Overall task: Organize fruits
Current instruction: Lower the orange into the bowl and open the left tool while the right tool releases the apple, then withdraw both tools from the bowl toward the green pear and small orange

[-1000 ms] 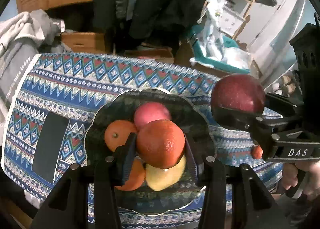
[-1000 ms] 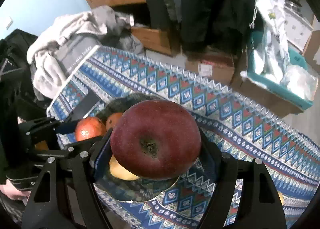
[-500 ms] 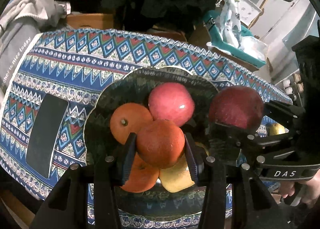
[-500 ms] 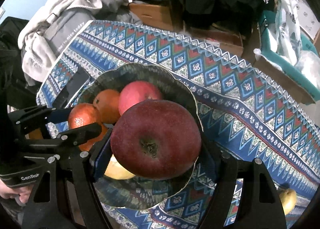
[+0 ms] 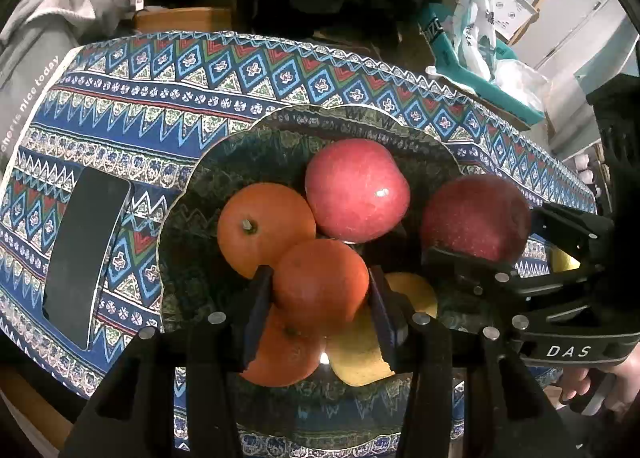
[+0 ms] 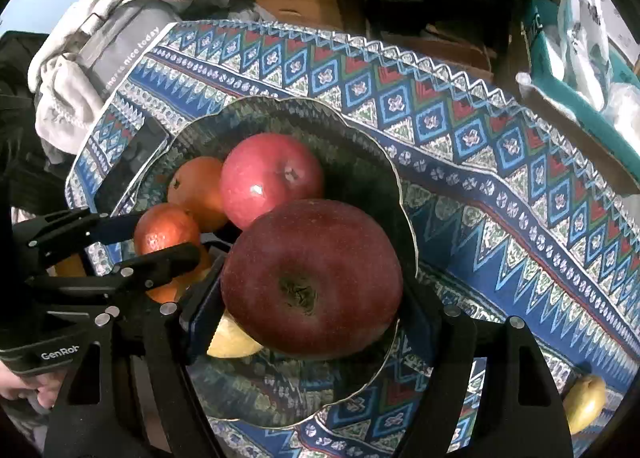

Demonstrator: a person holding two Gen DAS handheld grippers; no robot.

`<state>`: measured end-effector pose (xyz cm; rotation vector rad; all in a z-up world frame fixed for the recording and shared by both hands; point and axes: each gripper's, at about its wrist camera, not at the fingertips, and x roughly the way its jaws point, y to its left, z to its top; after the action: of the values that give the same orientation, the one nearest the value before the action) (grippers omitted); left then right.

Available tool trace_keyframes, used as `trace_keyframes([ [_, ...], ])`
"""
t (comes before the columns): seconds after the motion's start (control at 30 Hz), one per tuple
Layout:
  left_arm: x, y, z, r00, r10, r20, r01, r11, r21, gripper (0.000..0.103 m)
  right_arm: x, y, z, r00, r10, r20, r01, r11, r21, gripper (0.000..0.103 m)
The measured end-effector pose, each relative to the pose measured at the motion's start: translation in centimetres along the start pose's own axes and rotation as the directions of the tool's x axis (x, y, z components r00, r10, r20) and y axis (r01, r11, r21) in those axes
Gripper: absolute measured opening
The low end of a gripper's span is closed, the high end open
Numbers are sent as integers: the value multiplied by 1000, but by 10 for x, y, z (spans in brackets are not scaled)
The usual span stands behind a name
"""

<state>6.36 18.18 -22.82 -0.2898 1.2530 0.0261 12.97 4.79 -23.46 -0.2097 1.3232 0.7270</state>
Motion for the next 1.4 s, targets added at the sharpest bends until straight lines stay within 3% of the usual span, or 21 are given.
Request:
trace_keyframes([
  [0.13, 0, 0, 1, 1000, -1, -9, 1, 1000, 6, 48, 3, 1, 0, 1000, 9, -3, -9, 1000, 3, 78],
  [0.33, -3, 0, 0, 1000, -15, -20, 15, 1000, -13, 57, -10, -1, -1, 999, 17, 33, -17, 1000, 10, 77],
  [0.6, -26, -12, -1, 999, -34, 22, 34, 999, 1, 65, -45, -7, 0, 995, 14, 100, -16, 999, 27, 77],
  [1.0, -56, -42, -2, 995, -42, 89, 34, 996, 82, 65, -95, -7, -11, 979, -96, 180, 100, 995, -12, 77],
  [1.4, -84, -72, -7, 988, -67, 141, 45, 987, 152, 69, -142, -14, -36, 961, -142, 238, 151, 988, -22, 77],
])
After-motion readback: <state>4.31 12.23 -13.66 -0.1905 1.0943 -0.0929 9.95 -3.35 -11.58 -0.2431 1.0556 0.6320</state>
